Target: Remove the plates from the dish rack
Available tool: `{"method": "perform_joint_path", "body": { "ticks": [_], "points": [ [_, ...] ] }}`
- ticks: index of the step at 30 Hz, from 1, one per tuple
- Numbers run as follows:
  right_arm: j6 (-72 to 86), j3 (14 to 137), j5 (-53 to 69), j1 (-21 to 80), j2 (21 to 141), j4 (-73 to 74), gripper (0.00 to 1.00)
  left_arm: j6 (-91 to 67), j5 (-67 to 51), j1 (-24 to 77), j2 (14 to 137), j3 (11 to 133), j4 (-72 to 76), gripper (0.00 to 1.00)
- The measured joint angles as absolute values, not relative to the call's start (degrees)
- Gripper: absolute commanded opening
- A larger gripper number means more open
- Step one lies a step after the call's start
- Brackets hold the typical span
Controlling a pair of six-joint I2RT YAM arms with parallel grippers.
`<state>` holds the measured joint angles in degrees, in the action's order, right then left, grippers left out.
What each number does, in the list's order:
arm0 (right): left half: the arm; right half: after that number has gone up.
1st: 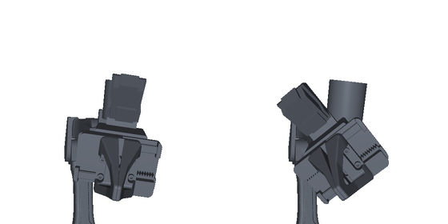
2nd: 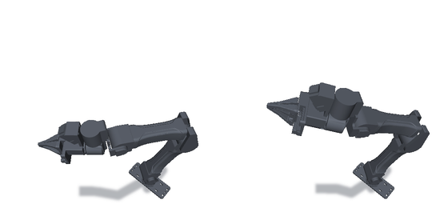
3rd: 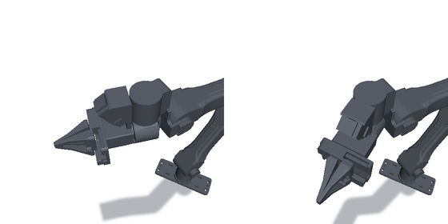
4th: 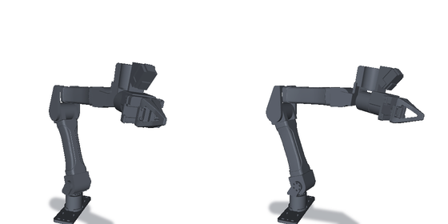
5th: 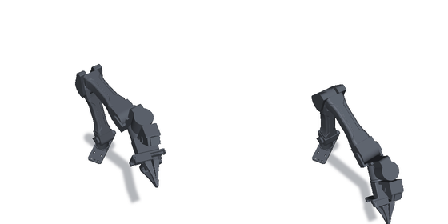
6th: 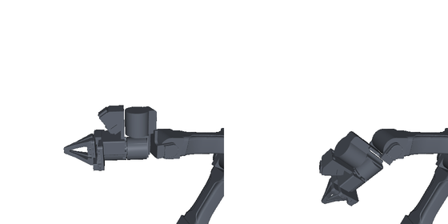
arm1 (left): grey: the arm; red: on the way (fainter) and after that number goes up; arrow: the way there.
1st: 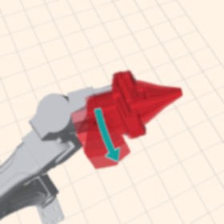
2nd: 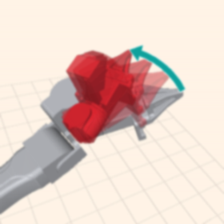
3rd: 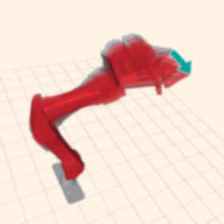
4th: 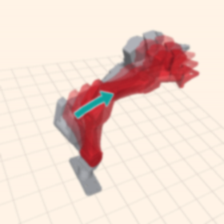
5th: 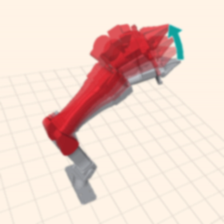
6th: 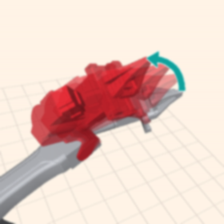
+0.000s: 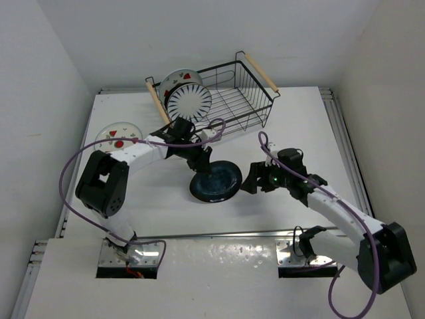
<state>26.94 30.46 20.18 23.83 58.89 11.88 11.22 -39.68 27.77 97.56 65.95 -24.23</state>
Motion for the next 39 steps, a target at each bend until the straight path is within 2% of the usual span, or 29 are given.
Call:
{"method": "perform_joint_path", "body": {
  "ticks": [5, 14, 17, 18, 22, 23, 25, 28, 29, 31, 33, 34, 35, 39],
  "points": [
    [28.60, 25.98, 23.18, 23.31, 66.13, 2.15, 0.70, 11.70, -42.30, 27.83, 98.87, 65.93, -23.33, 0.00],
    [30.26, 25.47, 28.49, 20.75, 80.47, -13.13, 0.56, 14.68, -43.46, 28.32, 99.33, 66.74, -24.18, 0.00],
    [31.27, 25.50, 30.68, 20.75, 84.09, -17.12, 0.42, 15.59, -43.72, 28.47, 99.33, 66.92, -24.47, 0.00],
    [31.90, 25.50, 31.53, 20.75, 85.10, -18.50, 0.31, 15.81, -43.83, 28.49, 99.33, 66.92, -24.49, 0.00],
    [33.67, 25.32, 33.43, 20.73, 86.43, -21.65, 0.05, 16.53, -43.81, 28.53, 99.68, 67.46, -25.56, 0.00],
    [33.28, 25.08, 33.76, 20.75, 86.43, -22.13, 0.00, 16.97, -43.51, 28.49, 99.98, 67.77, -25.78, 0.00],
    [32.86, 24.51, 34.85, 21.08, 86.32, -22.37, 0.00, 17.47, -43.11, 28.27, 100.88, 68.34, -26.13, 0.00],
    [32.51, 23.64, 35.00, 21.37, 85.49, -22.06, 0.00, 17.78, -43.53, 28.34, 101.65, 68.45, -27.24, 0.32],
    [32.58, 23.29, 35.14, 21.43, 84.93, -21.80, 0.00, 17.98, -43.51, 28.45, 101.69, 68.49, -27.51, 0.48],
    [32.88, 23.05, 35.79, 21.80, 83.29, -21.08, 0.00, 18.50, -42.50, 28.95, 101.71, 68.73, -27.64, 0.63],
    [32.97, 23.00, 35.79, 21.85, 81.62, -19.94, 0.00, 18.83, -41.65, 29.28, 101.69, 69.23, -27.88, 0.72],
    [32.97, 22.94, 35.55, 21.85, 81.06, -19.46, 0.00, 18.83, -41.08, 29.45, 101.69, 69.52, -28.03, 0.81],
    [33.01, 22.79, 35.38, 21.82, 80.62, -18.96, 0.00, 19.11, -40.49, 29.58, 101.62, 69.73, -28.12, 0.97],
    [33.41, 21.12, 34.81, 21.52, 79.09, -17.47, 0.00, 19.25, -36.67, 29.98, 100.31, 71.31, -30.22, 1.00]
  ]
}}
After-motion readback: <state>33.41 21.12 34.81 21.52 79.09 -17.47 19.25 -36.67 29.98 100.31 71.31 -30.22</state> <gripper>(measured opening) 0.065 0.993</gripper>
